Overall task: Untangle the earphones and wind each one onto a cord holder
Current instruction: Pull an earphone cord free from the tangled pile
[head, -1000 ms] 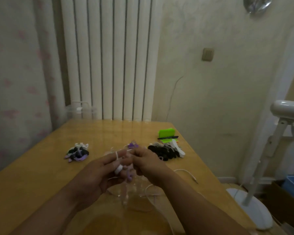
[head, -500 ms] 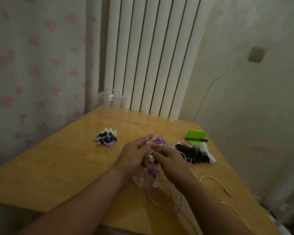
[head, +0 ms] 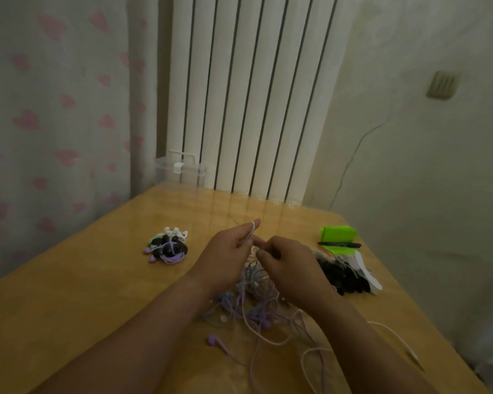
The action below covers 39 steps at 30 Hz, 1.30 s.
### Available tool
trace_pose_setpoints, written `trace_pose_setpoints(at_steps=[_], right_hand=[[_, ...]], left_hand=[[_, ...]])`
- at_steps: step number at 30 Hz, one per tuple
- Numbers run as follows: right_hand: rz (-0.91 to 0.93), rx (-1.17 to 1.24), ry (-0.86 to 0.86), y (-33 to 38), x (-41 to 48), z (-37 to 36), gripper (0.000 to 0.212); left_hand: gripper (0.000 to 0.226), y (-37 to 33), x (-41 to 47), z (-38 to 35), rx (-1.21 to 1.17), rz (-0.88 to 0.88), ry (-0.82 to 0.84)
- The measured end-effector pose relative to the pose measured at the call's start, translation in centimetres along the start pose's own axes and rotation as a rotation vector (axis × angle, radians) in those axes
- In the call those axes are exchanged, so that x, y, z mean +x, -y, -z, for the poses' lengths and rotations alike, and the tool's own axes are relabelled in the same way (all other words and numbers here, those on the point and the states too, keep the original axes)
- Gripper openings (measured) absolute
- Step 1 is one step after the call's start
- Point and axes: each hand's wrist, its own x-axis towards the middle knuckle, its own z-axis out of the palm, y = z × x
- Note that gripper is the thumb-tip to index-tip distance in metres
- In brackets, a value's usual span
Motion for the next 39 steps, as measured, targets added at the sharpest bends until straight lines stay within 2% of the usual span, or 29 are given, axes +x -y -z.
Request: trace_pose_setpoints(at_steps=[3,9,13,17,20,23,26,30,35,37,39], right_hand=[[0.040,-0.024,0.004,-0.7,0.0,-0.1,0.017],[0.138,-0.009,-0.026,-1.0,-1.7,1.2,0.013],[0.100,0.000,-0.041,-1.1,-1.6,1.6,0.019],[0.111,0.072,-0.029,-0.7,-1.9,2.4,0.017],[0.110,0.276,-0.023,-1.2,-1.8,3.5,0.011],[0.061,0.537,-0.006,-1.8,-1.5,3.7,0.010],[-0.007,0.668,0.011,-2.7,-1.3,3.3,0.011],[-0.057,0.819,0.021,-3.2,-1.0,2.9,0.012],[-0.112,0.852,0.058,-3.1,-1.3,2.0,0.016],[-0.114,0.773,0.081,-2.7,-1.6,1.4,0.023],[-0.096,0.589,0.078,-2.0,-1.7,0.7,0.030]], left_hand=[[0.045,0.9,0.1,0.5,0.052,-0.031,0.053],[0.041,0.4,-0.3,-0.1,0.387,-0.252,0.144],[0.034,0.4,-0.5,0.2,0.464,-0.248,0.200],[0.034,0.4,-0.8,0.7,0.518,-0.240,0.337],[0.031,0.0,-1.2,0.9,0.440,-0.203,0.388],[0.029,-1.0,-1.9,1.5,0.217,-0.132,0.473],[0.038,-1.7,-2.3,1.8,-0.069,-0.063,0.533],[0.042,-2.1,-2.4,1.6,-0.180,-0.002,0.540],[0.043,-2.5,-2.6,1.6,-0.281,-0.019,0.524],[0.042,-2.3,-2.4,1.6,-0.357,-0.009,0.431],[0.044,-1.9,-2.2,1.6,-0.363,0.018,0.282]])
